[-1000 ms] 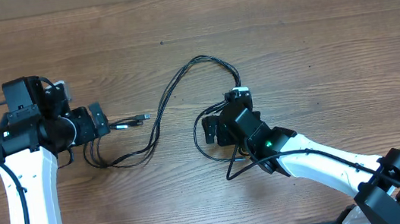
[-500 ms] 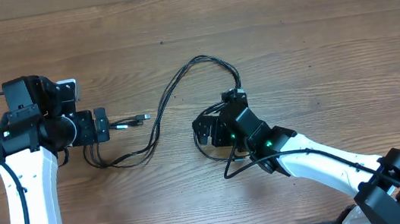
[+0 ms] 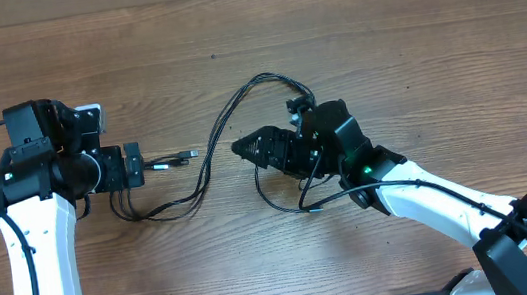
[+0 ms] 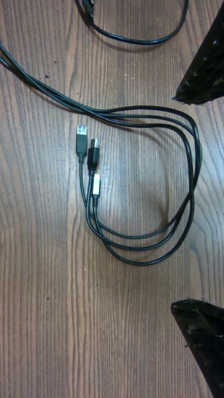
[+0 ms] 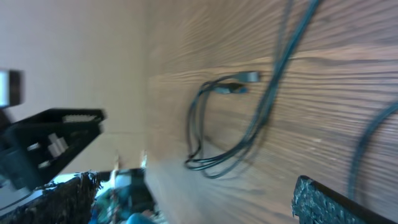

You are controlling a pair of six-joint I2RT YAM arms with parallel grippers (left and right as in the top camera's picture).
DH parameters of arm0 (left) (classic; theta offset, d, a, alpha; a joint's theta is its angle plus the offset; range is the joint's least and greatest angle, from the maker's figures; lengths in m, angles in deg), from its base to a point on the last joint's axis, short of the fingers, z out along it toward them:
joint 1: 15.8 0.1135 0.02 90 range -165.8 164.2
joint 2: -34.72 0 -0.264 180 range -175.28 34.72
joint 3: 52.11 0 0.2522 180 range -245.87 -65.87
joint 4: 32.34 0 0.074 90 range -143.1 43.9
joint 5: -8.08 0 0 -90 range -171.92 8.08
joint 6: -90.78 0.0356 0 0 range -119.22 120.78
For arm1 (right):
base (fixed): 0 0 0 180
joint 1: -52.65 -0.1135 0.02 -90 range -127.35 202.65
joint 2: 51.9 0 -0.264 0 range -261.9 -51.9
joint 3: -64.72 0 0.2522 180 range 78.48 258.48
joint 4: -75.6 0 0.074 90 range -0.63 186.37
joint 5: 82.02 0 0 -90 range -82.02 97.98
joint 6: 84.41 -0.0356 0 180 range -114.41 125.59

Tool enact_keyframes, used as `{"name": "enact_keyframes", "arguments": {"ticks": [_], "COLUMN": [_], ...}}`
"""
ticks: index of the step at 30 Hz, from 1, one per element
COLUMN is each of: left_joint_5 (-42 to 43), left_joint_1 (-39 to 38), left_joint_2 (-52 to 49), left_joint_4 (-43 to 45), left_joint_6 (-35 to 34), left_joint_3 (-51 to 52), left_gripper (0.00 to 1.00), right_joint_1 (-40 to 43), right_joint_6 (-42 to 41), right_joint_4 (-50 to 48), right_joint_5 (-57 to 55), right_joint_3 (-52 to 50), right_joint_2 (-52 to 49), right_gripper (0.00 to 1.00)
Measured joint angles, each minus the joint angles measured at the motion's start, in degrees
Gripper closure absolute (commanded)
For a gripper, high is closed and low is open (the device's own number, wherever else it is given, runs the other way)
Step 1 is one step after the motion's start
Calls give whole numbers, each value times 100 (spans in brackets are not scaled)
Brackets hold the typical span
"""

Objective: Untangle cables

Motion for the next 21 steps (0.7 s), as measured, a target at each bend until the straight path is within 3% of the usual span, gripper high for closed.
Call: {"name": "enact_keyframes", "arguments": {"ticks": [4,11,14,21], "left_joint_5": [2,2,2,2], "left_joint_1": [0,0,0,0], "left_joint_2": [0,0,0,0], "left_joint_4": [0,0,0,2], "left_joint_6": [15,15,15,15], "left_joint_3": [0,0,0,0], "left_gripper": [0,0,0,0], "right_joint_1": [-11,-243,-396,-761], "right_joint_6": [-308,-2070,-2662,-3862], "right_joint_4": [-92,44,-238,-1224], "right_joint_5": [125,-433,-590,-748], "right_joint_3": [2,2,7,44], "right_joint_2": [0,-26,-155,-1163], "right_gripper": [0,0,5,7]}}
